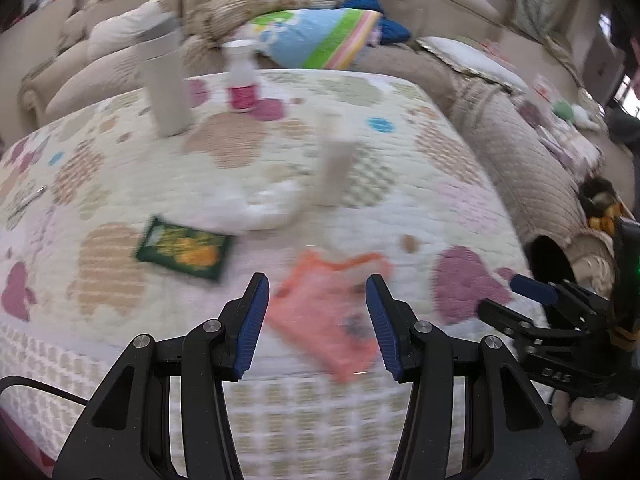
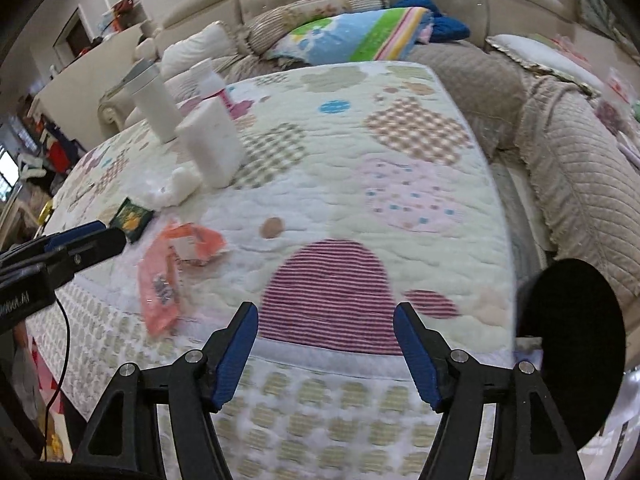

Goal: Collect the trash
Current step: 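Move both open tools back over the table items, then grasp the green cracker packet with the left tool while the right tool grasps the pink wrapper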

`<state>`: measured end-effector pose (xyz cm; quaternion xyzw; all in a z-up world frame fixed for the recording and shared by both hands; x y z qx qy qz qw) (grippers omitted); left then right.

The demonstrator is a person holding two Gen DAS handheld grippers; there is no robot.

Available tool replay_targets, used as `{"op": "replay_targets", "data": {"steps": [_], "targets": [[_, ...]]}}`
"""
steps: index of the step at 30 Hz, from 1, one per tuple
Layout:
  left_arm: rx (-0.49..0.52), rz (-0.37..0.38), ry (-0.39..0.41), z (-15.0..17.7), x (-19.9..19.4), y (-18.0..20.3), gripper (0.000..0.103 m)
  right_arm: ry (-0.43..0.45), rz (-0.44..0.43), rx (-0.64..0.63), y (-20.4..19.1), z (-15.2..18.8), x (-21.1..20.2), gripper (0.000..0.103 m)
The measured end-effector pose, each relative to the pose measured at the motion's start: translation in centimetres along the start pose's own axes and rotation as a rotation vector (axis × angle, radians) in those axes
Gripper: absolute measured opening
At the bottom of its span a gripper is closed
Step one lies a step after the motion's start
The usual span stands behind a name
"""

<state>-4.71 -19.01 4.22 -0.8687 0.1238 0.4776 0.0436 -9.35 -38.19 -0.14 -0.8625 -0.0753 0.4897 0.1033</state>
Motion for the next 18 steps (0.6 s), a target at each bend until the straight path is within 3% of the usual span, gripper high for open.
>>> {"op": "replay_targets", "data": {"steps": [10,17,18], "targets": [[-0.147,-0.14,-0.062,1.9,2.1,-11.6,0.049,-0.058,-0.118,-0.09,-6.7,-0.9,3.6,0.069],[-0.256,-0.049,-0.084,1.6,3.4,-12.9,0.049,-0.041,-0.164,-0.194,-10.3,-3.5,5.3,0.07],[-0.268,-0.04,-0.083,1.3,3.7,-12.9,0.049,-0.032,-0.176,-0.217,-10.8,-4.3,5.5,0.075]]}}
Point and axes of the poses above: each gripper's, at about its wrist camera, not at the fingertips, and x roughly the way its jaws point, y to its right, z to its underside, the point moved 8 cm from there along x, roughly the way its jaws point, and after that the axes turned 6 degrees about -z, right-handed, at the moved point
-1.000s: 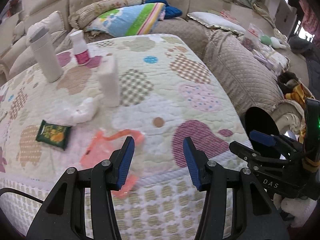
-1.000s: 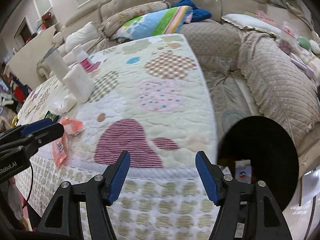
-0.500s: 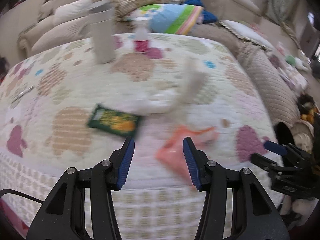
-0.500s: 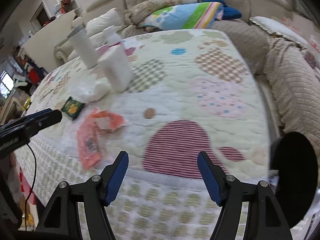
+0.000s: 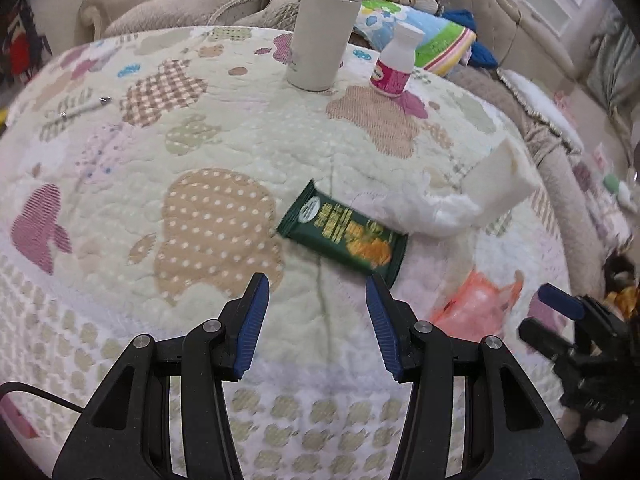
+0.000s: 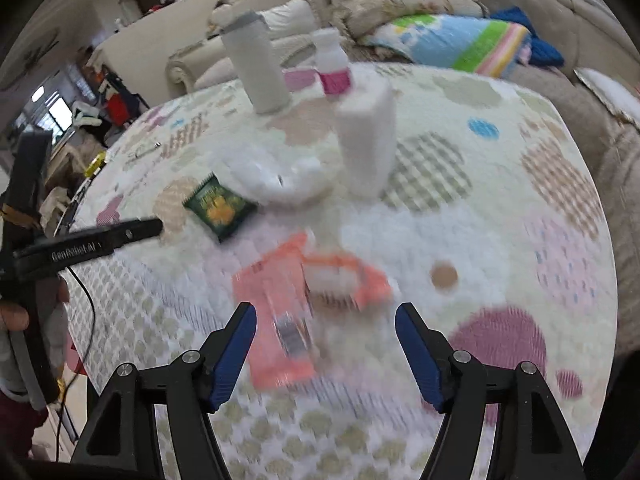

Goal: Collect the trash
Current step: 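Grasp the green cracker packet with the left tool while the right tool grasps the pink wrapper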

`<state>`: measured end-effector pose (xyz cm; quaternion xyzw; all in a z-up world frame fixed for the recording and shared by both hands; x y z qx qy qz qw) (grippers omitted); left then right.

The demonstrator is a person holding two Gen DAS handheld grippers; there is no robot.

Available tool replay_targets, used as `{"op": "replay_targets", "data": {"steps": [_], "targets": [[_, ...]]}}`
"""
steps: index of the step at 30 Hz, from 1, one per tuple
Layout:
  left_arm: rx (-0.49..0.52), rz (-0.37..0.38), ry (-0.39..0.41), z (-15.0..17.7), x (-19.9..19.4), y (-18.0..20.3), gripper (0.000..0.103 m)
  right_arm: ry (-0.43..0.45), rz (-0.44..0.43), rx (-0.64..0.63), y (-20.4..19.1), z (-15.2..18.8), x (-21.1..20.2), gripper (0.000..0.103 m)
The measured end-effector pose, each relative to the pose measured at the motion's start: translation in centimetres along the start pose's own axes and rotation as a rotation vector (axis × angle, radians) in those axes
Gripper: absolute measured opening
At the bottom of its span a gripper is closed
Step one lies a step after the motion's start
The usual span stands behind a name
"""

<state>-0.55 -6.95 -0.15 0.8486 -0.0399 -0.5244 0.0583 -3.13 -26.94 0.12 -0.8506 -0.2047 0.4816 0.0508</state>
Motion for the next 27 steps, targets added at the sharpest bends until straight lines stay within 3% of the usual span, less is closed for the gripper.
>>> {"op": "replay_targets", "data": {"steps": [2,9,15,27], "targets": [[-0.036,0.022,-0.012,-0.6,1.1,0.1,0.049,-0.008,-0.009,-0.041,-0.5,-0.9,0.7,0.082],[-0.143,0.033,-0.05,-2.0,5.0,0.3,0.049,-0.072,-0.022,-0.106,-0.8,-0.5,4.3,0.082],[-0.14,0.017,-0.005,-3.9,6.3,1.8,0.061,-0.089,-0.002,-0.141,-1.0,0.8,5.2,0.082],[0.107,-0.095,0.05,-3.5,7.0,3.5,0.062,-0.065,0.034,-0.149,-0.9,0.6,6.5,0.088]]}}
Point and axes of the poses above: each gripper's, at about its wrist camera, not at the fingertips, and x roughly the way its jaws point, y to its right, z to its underside, the point moved 8 cm from there along x, roughly the way its jaws point, and after that the axes turned 6 degrees about -z, right-handed, at the moved point
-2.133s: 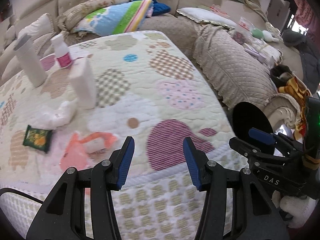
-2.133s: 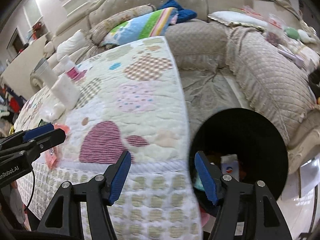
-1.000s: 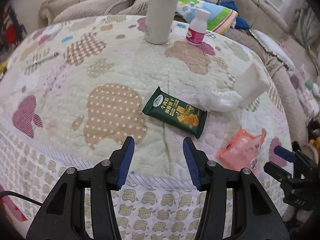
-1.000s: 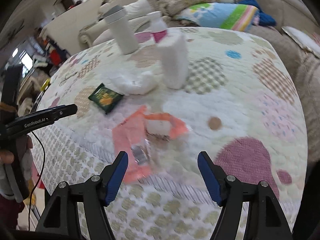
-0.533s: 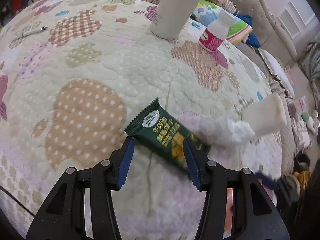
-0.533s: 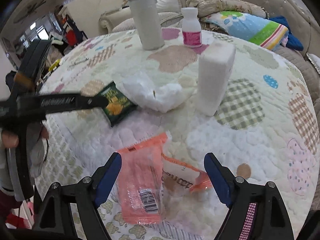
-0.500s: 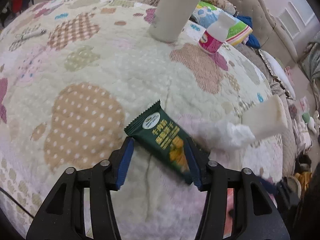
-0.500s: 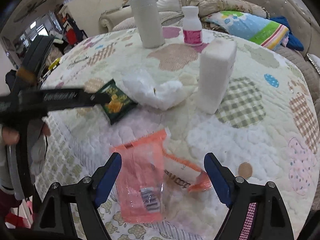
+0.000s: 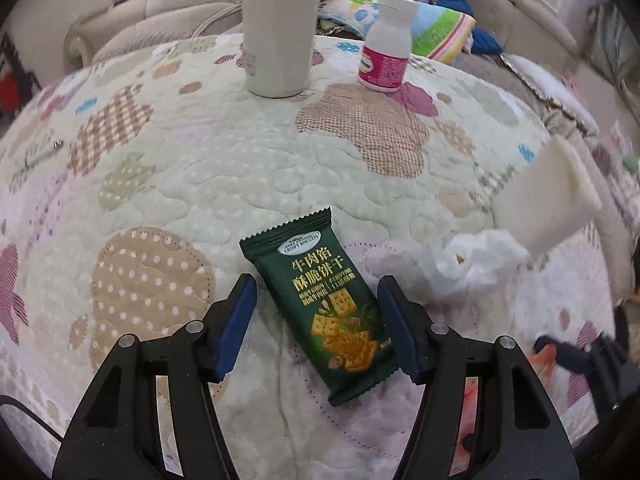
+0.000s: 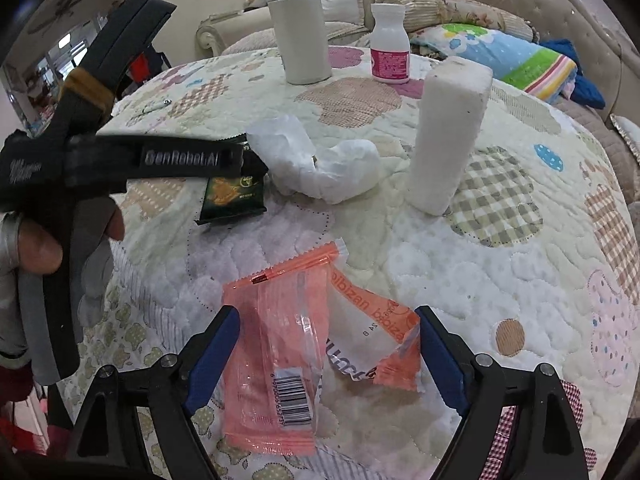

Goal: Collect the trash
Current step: 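Grasp the green cracker packet with the left tool while the right tool grasps the pink wrapper, then carry packet and wrapper over the black bin and open both tools to drop them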

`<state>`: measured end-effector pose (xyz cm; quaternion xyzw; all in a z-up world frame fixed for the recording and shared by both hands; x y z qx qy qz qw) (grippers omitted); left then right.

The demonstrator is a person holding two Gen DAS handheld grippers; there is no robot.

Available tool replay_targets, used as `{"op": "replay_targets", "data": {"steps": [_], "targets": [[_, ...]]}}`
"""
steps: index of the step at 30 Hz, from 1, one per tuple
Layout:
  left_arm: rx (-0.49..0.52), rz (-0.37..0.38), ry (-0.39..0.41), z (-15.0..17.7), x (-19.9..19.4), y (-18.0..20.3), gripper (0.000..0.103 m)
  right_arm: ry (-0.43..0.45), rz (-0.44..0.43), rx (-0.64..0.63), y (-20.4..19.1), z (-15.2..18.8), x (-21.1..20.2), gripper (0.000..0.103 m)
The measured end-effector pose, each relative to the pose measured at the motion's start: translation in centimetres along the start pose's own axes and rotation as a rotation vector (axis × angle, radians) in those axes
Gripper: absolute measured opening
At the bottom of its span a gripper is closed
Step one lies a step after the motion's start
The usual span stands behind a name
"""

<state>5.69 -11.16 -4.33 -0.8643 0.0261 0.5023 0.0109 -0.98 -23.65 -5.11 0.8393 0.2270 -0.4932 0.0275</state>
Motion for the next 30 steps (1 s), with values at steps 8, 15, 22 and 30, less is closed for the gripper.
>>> {"op": "replay_targets", "data": {"steps": [8,15,22,30], "targets": [[0.045,0.058,-0.012,0.9,-0.6,0.7,0.047,0.046,0.023,0.025,0.2,0.8,-1.3,0.05],[0.041,0.145,-0.026,3.3,-3.9,1.0,0.044,0.075,0.004,0.072,0.8,2.3,-4.2,0.034],[0.105,0.205,0.005,5.1,-7.8,4.4,0.043,0.133,-0.002,0.122,1.6,3.6,-7.5,0.033],[0.198,0.249,0.041,6.3,-10.6,10.1,0.043,0.193,0.043,0.196,4.2,5.4,-11.5,0.033]]}}
Point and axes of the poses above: each gripper's, at about its wrist camera, not at the fingertips, and x roughly the way its jaws point, y to its right, z to its underside, the point moved 8 cm from there along x, roughly the way its jaws point, and after that the axes turned 6 degrees about -z, right-handed, at the moved point
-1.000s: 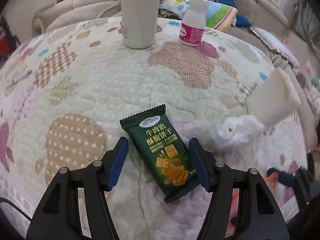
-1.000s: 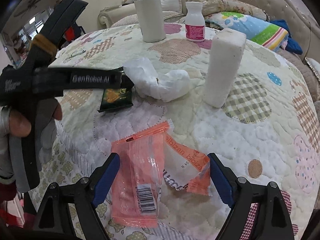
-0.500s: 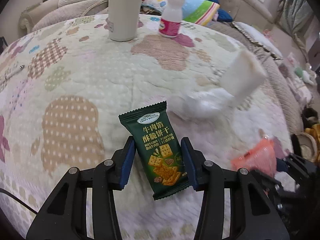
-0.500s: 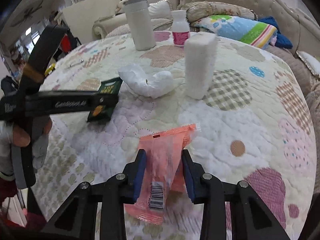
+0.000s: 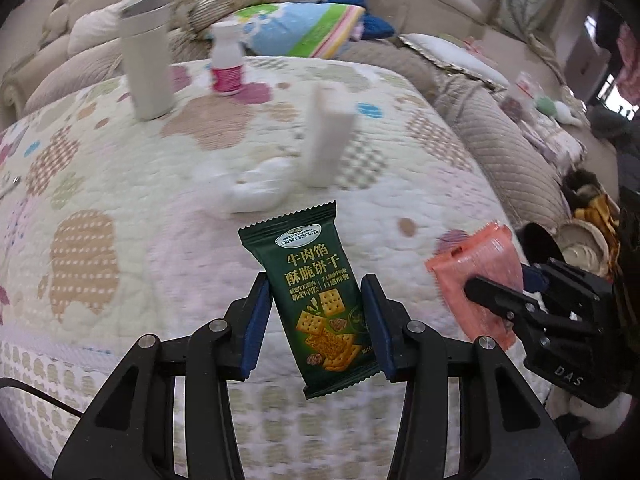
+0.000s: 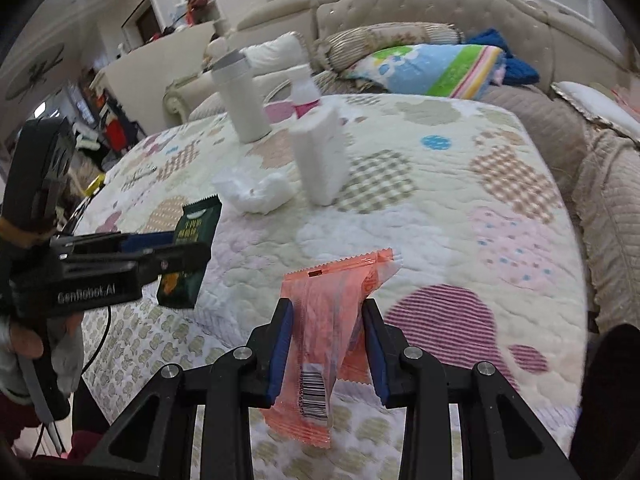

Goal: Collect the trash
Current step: 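Carry packet and wrapper over the black bin and open both tools to drop them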

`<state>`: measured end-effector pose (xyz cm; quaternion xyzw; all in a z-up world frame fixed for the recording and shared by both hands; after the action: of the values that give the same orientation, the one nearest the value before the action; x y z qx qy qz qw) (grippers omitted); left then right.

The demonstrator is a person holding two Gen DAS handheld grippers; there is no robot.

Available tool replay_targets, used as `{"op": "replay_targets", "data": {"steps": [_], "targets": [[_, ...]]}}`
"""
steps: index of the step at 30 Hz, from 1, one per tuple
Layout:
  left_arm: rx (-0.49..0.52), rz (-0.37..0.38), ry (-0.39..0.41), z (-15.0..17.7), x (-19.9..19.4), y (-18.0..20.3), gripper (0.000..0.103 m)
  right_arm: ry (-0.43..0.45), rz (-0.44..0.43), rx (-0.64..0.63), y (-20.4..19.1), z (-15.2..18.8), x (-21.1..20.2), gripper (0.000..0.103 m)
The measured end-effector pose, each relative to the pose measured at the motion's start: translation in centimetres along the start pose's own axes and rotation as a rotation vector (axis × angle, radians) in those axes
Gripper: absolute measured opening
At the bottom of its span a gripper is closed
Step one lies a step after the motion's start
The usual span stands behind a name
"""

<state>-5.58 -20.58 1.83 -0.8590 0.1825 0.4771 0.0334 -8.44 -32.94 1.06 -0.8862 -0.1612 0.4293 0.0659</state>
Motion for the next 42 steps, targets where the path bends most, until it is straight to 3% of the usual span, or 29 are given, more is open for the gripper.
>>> {"op": "replay_targets", "data": {"steps": [25,42], "targets": [[0.272,0.11,0.014,-1.8,1.4,18.1,0.042,0.119,0.199,0.218,13.1,3.7,-10.9,0.033],[0.372,0.194,-0.014,-2.0,3.0,26.9,0.042,0.139,0.324,0.372,21.4,7.7,-15.5,0.033]]}}
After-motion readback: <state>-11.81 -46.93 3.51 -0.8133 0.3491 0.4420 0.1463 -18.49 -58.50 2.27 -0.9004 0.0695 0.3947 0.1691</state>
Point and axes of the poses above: each gripper's, at about its wrist camera, not at the fingertips, and x roughly the way its jaws point, y to its right, z to its underside, the point moved 8 cm from there along x, roughly the way its jaws point, and after that the axes turned 6 degrees about -z, right-handed, at the moved point
